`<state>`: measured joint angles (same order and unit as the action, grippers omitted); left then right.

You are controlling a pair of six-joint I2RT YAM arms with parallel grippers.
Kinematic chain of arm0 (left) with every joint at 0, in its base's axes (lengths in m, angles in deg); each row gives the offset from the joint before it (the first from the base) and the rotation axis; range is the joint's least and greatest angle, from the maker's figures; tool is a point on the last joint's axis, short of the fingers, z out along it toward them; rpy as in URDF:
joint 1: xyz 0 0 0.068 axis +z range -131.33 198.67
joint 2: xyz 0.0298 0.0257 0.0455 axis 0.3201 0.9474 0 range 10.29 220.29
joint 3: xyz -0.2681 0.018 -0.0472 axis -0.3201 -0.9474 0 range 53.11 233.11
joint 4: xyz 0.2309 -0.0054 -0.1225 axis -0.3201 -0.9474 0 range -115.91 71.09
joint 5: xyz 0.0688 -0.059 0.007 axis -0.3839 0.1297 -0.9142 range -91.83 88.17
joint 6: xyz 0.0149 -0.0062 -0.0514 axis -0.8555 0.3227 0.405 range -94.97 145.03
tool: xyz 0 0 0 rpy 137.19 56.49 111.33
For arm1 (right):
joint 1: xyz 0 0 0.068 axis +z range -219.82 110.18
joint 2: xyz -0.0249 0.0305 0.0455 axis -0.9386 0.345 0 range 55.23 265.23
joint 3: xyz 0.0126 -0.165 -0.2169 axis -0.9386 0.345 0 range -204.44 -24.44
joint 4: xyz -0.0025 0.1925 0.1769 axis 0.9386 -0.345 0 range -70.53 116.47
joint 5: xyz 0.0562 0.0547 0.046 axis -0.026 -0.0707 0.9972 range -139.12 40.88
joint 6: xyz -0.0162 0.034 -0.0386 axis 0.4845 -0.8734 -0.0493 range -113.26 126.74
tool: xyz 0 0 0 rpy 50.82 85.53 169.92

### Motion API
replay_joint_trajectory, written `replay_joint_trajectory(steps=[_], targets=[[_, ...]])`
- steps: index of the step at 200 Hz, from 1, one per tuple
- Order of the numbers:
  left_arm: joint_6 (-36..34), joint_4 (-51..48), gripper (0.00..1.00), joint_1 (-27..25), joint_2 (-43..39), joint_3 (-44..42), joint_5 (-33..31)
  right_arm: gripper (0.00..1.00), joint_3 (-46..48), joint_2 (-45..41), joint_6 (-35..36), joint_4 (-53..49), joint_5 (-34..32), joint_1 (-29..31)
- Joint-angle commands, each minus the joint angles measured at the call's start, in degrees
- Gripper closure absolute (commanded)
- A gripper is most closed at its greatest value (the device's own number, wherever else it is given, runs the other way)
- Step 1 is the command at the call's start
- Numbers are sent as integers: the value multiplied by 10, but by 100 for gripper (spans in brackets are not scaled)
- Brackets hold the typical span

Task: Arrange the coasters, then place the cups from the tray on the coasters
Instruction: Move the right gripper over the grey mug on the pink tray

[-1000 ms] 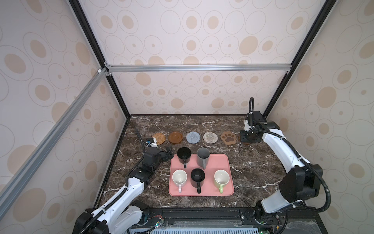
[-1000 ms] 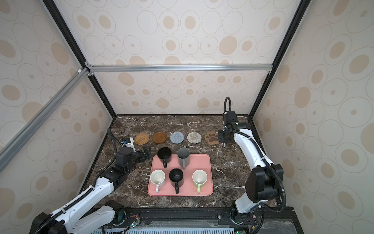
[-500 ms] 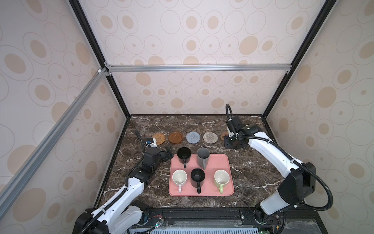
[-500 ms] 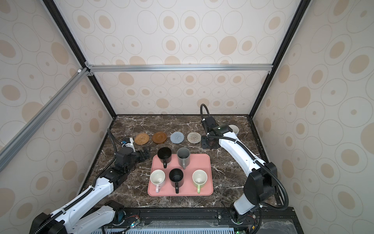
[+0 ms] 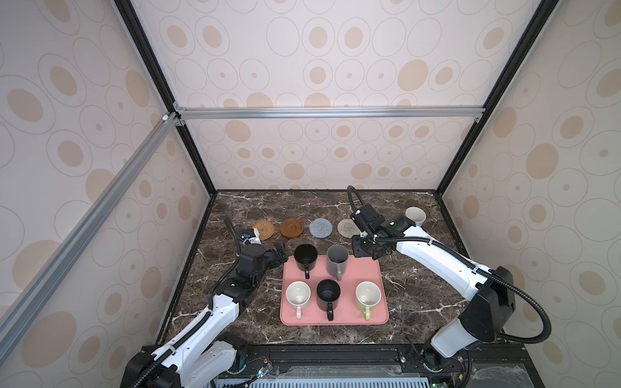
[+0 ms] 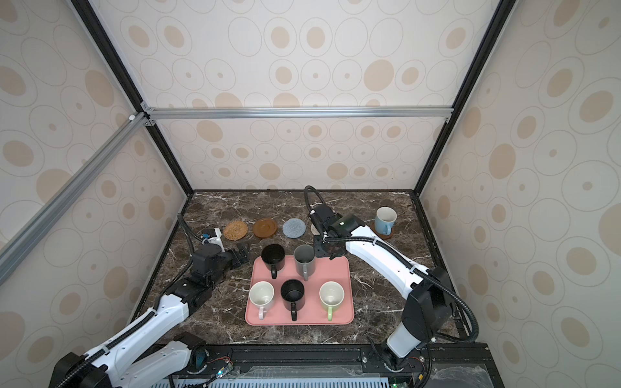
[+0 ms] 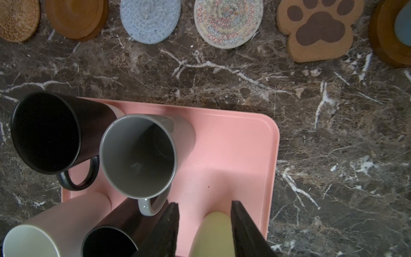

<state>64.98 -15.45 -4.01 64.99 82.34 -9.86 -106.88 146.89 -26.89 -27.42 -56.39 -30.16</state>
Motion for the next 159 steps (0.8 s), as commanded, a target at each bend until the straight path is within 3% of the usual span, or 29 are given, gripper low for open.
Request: replay_joint_trajectory(steps=[1, 71, 159], targets=[[12, 11, 0, -4, -3, 0, -4, 58, -11, 23, -22, -20, -18, 23], [10, 15, 0, -4, 12, 1, 8, 58, -19, 49, -33, -11, -1, 84], [-1, 18, 0, -4, 26, 10, 14, 57, -22, 77, -45, -18, -10, 109]])
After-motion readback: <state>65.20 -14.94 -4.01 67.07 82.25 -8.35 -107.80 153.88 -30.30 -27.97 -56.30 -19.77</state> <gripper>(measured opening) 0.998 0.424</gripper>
